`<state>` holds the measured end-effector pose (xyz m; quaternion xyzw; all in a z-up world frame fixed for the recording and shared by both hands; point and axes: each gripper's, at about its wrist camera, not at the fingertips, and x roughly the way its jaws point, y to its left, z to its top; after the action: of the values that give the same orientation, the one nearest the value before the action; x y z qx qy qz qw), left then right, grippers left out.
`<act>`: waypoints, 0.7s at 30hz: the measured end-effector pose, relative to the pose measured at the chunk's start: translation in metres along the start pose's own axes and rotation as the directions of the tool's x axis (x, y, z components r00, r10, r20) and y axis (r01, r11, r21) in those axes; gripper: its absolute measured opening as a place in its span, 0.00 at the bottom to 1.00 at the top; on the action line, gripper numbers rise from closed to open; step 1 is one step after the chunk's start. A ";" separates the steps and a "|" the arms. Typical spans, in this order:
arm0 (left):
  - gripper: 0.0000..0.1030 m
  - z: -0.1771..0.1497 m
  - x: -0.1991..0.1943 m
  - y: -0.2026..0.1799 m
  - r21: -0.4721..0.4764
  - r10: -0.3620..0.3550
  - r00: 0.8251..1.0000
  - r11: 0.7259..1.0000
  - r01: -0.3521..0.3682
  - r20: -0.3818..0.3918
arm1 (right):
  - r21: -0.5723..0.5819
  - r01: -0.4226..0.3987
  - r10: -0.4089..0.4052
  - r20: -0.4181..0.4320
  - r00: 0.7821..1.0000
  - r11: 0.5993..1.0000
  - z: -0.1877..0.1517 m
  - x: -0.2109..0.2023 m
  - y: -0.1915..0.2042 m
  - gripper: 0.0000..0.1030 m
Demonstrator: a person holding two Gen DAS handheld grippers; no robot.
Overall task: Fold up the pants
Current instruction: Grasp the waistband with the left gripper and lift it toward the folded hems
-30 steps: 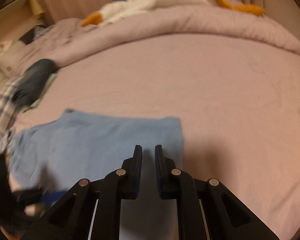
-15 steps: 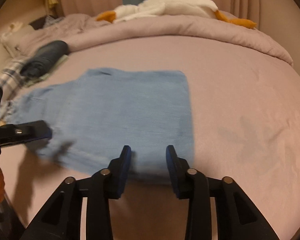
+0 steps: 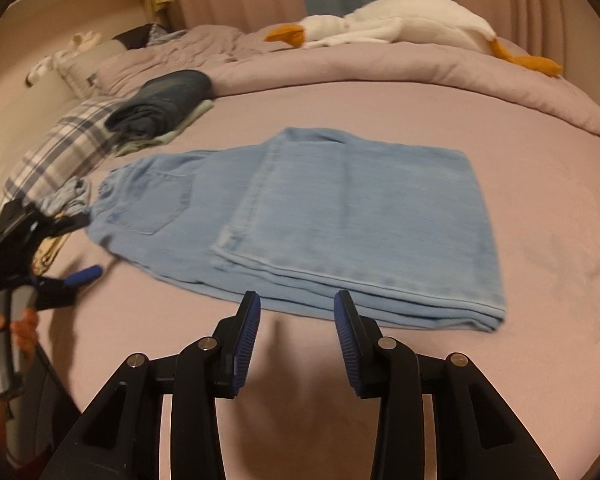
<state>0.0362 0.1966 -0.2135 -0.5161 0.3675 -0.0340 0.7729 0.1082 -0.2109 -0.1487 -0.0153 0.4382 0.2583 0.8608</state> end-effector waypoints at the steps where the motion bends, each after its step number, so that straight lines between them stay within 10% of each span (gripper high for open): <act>1: 0.82 0.002 0.003 -0.002 -0.001 -0.001 1.000 1.000 0.001 0.005 | -0.010 -0.008 0.008 -0.005 1.000 1.000 0.001 0.002 0.004 0.37; 8: 0.84 0.029 0.036 -0.020 -0.037 0.041 0.997 0.999 -0.039 0.061 | -0.045 -0.048 0.047 -0.021 0.999 0.998 0.012 0.011 0.020 0.37; 12: 0.23 0.034 0.042 -0.015 -0.030 0.114 0.993 0.993 -0.113 0.044 | -0.046 -0.066 0.064 -0.037 0.997 0.997 0.034 0.028 0.026 0.37; 21: 0.21 0.029 0.029 -0.045 0.212 0.113 0.988 0.968 -0.133 0.103 | 0.082 -0.144 0.156 -0.165 0.974 0.986 0.104 0.133 0.036 0.24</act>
<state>0.0894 0.1856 -0.1860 -0.4055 0.3577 -0.0029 0.8412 0.2337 -0.0957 -0.1784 0.0259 0.5190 0.3049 0.7981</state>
